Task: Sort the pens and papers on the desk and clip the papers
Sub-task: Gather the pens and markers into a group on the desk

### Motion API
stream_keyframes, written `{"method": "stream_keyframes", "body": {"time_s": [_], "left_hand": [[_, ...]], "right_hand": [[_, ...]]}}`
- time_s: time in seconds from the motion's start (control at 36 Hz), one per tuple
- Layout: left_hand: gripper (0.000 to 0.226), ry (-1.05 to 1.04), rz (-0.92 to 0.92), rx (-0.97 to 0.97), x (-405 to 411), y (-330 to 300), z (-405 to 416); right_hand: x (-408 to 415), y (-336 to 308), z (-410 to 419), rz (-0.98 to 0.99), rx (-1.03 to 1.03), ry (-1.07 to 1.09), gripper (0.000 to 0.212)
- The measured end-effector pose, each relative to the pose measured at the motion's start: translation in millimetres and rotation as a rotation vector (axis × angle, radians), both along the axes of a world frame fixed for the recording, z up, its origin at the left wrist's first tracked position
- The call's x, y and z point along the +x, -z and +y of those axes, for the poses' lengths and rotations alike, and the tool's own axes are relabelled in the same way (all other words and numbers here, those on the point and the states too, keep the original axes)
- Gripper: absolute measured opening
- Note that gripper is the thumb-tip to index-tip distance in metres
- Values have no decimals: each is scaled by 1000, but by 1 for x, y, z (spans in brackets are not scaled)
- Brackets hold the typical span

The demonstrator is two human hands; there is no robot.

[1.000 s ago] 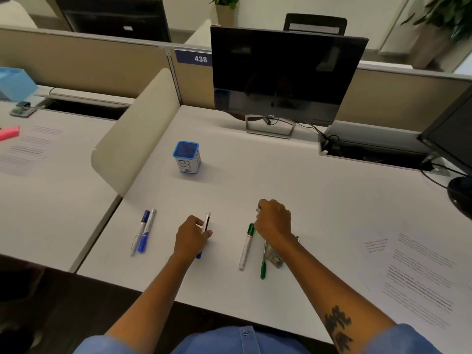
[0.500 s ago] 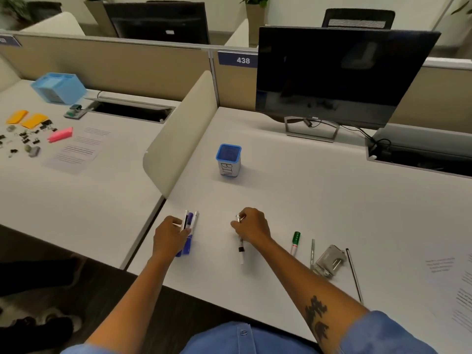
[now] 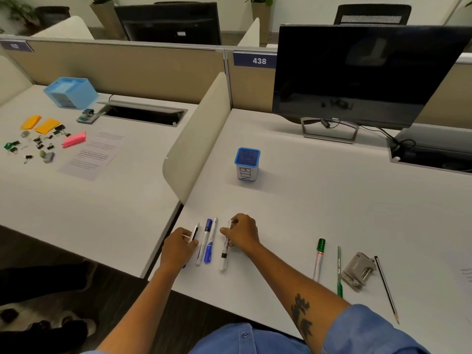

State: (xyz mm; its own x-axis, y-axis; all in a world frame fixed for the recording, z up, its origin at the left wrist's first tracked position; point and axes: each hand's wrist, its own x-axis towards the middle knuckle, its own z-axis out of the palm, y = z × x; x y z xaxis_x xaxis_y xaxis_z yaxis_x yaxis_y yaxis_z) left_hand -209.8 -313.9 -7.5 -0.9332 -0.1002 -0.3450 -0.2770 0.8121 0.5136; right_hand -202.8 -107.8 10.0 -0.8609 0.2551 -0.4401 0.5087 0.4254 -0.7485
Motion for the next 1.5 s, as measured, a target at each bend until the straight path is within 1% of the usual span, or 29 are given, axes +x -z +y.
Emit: {"method": "stream_keyframes", "body": {"time_s": [0.08,0.33,0.5,0.72,0.97,1.17,1.31,1.39,1.44,1.5], "left_hand": [[32,21,-4,2,-2,2,1],[25,43,27,33,-3,7,5],[27,34,44,65,-4,10,4],[24,20,68,79,1,6,5],[26,6,44,57,5,1,8],[32,-28,-2,-15,7,-7,13],[46,-68,-17,-60,13,-12,21],[58,-116,55,-87,19,-16,31],[65,-145,121,-151,23,-20,40],[67,-142,183,-196,28,-24,51]], "right_hand": [[-3,3,-6,9,44,-7,41],[-7,9,-20,30,66,-8,38],[-10,10,-27,56,83,-16,38],[-9,11,-30,100,71,-25,44],[-3,11,-28,106,20,-16,35],[5,13,-17,100,22,-25,32],[14,13,-4,94,24,-30,30],[20,12,7,95,38,-35,31],[25,12,16,92,44,-34,31],[30,12,24,94,46,-31,31]]}}
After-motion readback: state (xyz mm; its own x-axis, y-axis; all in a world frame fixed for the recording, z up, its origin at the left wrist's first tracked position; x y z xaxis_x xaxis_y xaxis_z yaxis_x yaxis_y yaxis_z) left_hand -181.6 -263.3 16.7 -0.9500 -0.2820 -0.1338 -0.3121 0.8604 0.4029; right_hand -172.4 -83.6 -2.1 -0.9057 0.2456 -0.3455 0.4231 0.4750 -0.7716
